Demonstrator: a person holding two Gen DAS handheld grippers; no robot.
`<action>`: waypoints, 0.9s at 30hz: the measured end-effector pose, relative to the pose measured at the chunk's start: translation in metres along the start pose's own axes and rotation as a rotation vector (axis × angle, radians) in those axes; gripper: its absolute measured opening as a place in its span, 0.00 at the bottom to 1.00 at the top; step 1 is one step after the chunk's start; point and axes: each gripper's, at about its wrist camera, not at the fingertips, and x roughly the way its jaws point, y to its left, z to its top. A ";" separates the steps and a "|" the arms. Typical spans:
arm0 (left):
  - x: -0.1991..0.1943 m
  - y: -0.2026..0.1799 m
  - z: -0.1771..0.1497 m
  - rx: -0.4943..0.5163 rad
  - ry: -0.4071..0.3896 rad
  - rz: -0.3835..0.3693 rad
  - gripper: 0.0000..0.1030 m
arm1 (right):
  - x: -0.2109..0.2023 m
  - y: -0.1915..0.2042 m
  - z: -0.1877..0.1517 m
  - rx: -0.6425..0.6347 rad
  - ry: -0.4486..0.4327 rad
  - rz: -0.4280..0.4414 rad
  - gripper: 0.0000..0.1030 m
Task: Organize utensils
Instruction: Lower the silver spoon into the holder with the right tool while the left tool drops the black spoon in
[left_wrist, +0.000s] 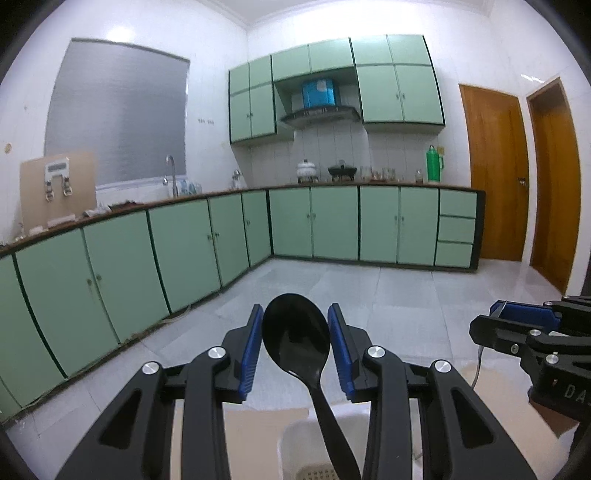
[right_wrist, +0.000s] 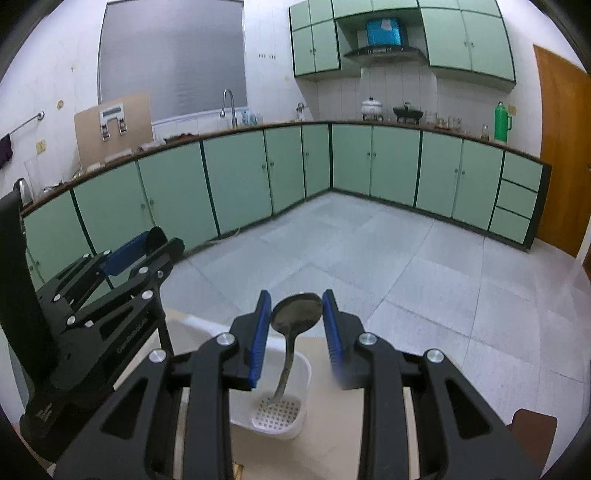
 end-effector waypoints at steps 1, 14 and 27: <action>0.002 0.002 -0.007 -0.005 0.015 -0.006 0.35 | 0.005 0.000 -0.005 0.000 0.016 0.004 0.26; -0.052 0.024 -0.028 -0.056 0.115 -0.004 0.58 | -0.029 0.003 -0.047 0.040 0.039 -0.016 0.55; -0.182 0.022 -0.163 -0.062 0.410 -0.016 0.75 | -0.122 0.045 -0.209 0.104 0.217 -0.058 0.70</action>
